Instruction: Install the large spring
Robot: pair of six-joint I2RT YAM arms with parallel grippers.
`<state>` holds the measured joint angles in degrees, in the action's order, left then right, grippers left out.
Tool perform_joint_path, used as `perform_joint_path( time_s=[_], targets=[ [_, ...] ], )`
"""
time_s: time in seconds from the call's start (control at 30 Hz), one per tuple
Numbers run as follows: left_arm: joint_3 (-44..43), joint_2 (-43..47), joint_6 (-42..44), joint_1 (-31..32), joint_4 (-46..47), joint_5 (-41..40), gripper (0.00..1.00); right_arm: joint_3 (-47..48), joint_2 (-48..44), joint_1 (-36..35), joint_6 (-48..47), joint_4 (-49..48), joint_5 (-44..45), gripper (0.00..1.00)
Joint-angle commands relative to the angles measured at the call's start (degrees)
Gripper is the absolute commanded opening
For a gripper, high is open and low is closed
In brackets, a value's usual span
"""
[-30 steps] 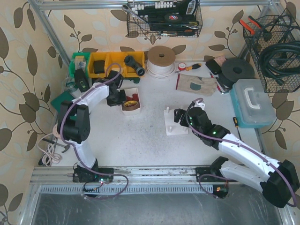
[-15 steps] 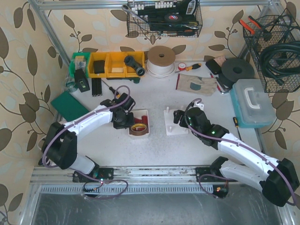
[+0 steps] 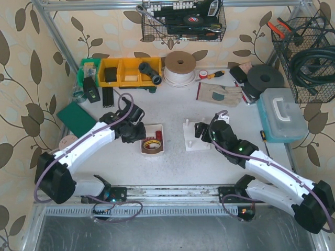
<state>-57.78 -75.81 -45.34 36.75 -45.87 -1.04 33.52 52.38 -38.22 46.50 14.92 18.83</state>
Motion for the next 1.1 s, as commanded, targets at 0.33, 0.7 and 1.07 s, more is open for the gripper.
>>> perform_joint_path(
  time_s=[0.33,0.7,1.07],
  targets=[
    [16.5,30.8,-50.0,9.3,2.9,-6.2,0.39,0.4,-0.7,-0.6,0.9,0.3,-0.2,0.99],
    [13.1,15.8,-53.7,15.5,7.1,-8.7,0.55,0.4,-0.9,-0.6,0.8,0.0,0.7,0.99],
    [14.3,13.2,-58.1,20.5,11.8,-10.0,0.58,0.9,0.1,-0.6,0.4,-0.3,0.6,0.99]
  ],
)
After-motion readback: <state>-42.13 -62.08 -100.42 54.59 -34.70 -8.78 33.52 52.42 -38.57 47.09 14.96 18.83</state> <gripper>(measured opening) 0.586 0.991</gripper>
